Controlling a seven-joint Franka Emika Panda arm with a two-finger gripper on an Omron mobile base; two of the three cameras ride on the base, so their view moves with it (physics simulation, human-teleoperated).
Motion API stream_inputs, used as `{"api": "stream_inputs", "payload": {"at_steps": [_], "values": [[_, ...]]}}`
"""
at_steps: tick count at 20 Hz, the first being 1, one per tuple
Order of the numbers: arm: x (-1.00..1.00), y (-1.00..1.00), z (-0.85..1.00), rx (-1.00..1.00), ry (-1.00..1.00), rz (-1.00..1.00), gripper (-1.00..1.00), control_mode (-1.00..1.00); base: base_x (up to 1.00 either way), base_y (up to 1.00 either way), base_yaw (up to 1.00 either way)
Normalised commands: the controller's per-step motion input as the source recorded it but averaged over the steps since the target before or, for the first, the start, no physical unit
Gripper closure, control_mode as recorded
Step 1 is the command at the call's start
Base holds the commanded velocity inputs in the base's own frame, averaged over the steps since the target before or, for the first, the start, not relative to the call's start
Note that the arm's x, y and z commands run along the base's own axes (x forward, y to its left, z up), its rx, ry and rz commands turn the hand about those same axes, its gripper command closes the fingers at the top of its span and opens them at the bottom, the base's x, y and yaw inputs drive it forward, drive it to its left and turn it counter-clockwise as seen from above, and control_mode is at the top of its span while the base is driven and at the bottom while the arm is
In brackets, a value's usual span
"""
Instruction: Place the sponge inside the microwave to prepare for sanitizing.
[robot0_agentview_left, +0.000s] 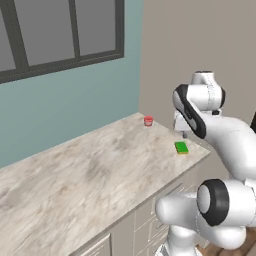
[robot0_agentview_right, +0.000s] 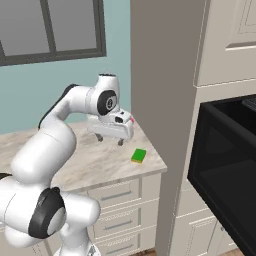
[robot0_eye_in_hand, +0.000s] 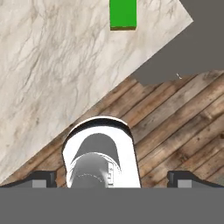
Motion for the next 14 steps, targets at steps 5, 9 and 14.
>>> {"api": "stream_inputs", "payload": {"at_steps": [5, 9, 14], "values": [[0.2, -0.23, -0.52, 0.0, -0.09, -0.18, -1.0, -1.0, 0.0, 0.0, 0.0], [0.44, -0.02, -0.48, 0.01, -0.2, -0.16, -1.0, -1.0, 0.0, 0.0, 0.0], [0.29, -0.04, -0.36, 0.0, -0.17, -0.03, -1.0, -1.0, 0.0, 0.0, 0.0]]}}
